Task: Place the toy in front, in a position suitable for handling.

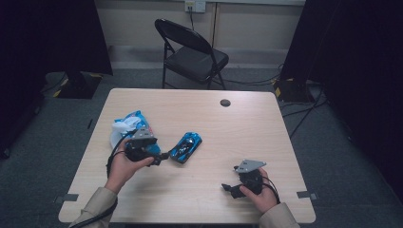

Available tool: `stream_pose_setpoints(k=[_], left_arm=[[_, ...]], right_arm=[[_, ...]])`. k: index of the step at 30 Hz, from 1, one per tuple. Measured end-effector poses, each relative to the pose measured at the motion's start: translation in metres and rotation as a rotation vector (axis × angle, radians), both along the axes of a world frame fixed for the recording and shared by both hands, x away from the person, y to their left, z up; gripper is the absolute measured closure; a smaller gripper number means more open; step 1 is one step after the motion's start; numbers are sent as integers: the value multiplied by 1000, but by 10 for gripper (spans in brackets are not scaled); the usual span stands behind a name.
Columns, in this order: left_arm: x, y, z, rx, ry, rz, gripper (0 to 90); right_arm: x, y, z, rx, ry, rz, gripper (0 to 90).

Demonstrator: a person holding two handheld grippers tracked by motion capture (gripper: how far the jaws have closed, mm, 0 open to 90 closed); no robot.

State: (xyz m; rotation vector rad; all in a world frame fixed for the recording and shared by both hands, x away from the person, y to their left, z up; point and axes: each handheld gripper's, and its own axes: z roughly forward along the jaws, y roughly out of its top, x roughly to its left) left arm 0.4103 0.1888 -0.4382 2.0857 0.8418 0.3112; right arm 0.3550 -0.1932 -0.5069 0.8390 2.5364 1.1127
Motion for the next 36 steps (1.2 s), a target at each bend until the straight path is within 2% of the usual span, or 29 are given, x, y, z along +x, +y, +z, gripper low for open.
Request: stream_pose_setpoints(k=[5,8,12,15,18,22,31,36], left_arm=[[8,-25,-6,-7,27,2,164],[17,-42,-16,15,44,31,163],[25,-52,-23,35,46,49,162],[30,-60,-27,26,59,70,163],[33,-70,-34,77,59,78,162],[33,-74,-41,107,52,96,166],[33,-76,-50,128,50,114,163],[31,-74,-56,118,65,120,164]], right_arm=[[0,0,0,0,1,1,136],[0,0,0,-1,1,1,136],[0,0,0,-1,1,1,136],[0,0,0,-1,1,1,136],[0,0,0,-1,1,1,136],[0,0,0,-1,1,1,136],[0,0,0,-1,0,1,136],[0,0,0,-1,1,1,136]])
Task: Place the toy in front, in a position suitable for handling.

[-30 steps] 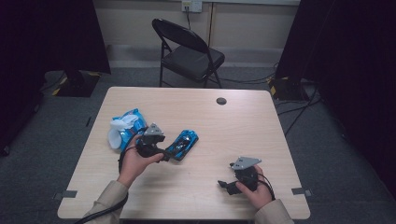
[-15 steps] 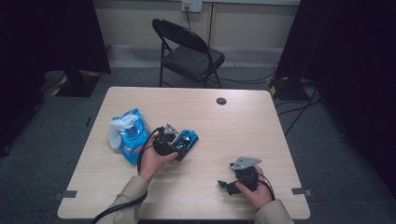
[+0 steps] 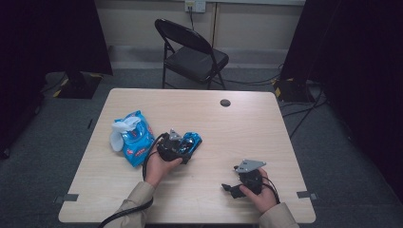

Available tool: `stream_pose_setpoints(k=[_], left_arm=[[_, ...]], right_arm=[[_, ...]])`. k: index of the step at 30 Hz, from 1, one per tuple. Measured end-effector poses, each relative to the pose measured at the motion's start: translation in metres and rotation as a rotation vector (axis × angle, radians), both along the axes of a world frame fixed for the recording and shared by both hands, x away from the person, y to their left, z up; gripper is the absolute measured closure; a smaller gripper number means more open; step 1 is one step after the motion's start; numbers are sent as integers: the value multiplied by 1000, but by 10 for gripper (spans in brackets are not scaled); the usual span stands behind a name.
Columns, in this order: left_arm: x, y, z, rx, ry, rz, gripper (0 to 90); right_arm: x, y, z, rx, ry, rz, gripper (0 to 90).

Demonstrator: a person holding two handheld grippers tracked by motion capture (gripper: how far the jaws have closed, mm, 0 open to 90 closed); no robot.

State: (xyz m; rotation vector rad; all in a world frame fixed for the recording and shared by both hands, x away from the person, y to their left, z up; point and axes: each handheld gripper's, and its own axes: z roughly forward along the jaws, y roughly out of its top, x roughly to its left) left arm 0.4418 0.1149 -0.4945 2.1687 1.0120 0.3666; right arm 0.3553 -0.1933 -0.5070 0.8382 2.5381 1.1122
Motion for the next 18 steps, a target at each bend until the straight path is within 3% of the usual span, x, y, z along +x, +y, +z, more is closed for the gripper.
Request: stream_pose_setpoints(k=[6,10,12,18], left_arm=[[0,0,0,-9,9,2,163],[1,0,7,-7,-15,14,165],[3,-1,9,-20,-9,15,165],[8,-5,10,-4,-8,19,166]], right_arm=[[0,0,0,0,0,0,136],[0,0,0,0,0,0,136],[0,0,0,0,0,0,136],[0,0,0,0,0,0,136]])
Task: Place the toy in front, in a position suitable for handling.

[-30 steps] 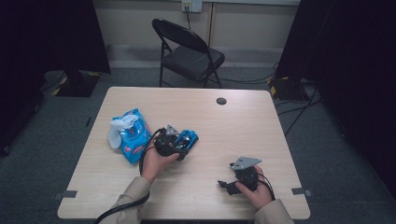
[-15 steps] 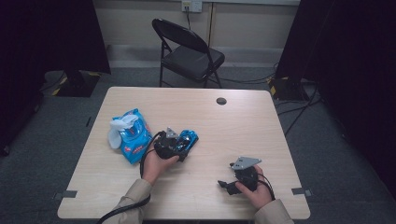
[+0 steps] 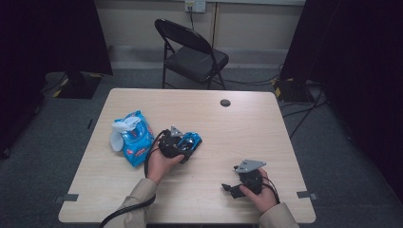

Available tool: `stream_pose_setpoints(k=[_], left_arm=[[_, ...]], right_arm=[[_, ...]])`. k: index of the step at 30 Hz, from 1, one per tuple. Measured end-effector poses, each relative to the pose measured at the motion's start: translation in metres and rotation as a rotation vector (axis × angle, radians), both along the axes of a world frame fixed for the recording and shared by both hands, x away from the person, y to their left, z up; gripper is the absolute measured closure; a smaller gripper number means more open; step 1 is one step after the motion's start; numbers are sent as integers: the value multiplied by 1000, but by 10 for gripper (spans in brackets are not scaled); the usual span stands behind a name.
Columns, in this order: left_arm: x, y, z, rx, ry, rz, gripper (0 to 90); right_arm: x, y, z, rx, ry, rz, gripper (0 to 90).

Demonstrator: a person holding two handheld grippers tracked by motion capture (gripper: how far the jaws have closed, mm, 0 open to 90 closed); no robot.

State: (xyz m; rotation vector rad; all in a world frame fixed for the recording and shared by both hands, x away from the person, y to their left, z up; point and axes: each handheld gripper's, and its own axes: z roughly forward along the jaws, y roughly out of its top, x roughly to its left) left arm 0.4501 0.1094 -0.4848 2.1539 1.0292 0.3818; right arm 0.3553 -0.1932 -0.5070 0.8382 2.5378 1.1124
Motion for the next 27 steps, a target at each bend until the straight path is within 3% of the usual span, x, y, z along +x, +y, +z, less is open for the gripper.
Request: stream_pose_setpoints(k=[13,27], left_arm=[[8,-10,0,-12,21,14,167],[17,-19,-5,29,37,40,201]], right_arm=[[0,0,0,0,0,1,136],[0,0,0,0,0,0,136]])
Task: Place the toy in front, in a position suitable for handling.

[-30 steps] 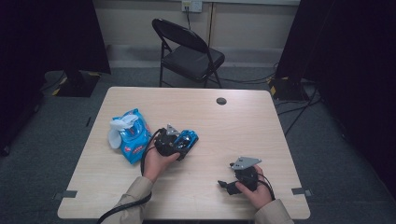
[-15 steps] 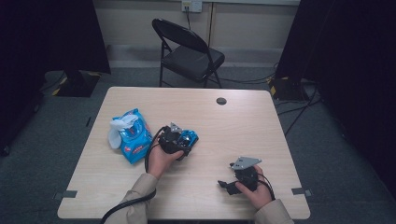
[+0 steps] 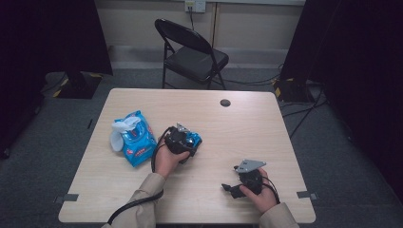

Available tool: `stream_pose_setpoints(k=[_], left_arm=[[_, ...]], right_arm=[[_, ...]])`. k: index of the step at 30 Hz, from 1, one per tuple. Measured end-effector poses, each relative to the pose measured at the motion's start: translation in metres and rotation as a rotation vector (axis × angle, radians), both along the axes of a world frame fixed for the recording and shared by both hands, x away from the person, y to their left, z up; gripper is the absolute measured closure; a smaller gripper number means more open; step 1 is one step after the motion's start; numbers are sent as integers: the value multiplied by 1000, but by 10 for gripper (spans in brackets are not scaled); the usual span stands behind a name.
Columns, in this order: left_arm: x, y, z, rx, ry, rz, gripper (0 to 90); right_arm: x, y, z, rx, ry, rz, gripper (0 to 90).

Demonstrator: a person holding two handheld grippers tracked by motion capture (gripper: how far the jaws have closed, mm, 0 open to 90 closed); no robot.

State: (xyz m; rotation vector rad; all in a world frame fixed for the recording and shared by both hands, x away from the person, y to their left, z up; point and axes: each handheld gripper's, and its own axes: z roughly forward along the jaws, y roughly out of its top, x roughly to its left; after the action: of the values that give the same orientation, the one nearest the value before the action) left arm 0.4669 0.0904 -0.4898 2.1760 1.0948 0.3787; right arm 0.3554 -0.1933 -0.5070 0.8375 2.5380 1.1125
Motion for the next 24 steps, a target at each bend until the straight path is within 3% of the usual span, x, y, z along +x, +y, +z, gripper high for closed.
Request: stream_pose_setpoints(k=[4,15,24], left_arm=[[1,1,-3,-10,19,12,224],[-2,-3,-3,5,-3,36,262],[-3,-2,1,24,-4,-5,266]], right_arm=[[0,0,0,0,0,0,136],[0,0,0,0,0,0,136],[0,0,0,1,1,1,136]])
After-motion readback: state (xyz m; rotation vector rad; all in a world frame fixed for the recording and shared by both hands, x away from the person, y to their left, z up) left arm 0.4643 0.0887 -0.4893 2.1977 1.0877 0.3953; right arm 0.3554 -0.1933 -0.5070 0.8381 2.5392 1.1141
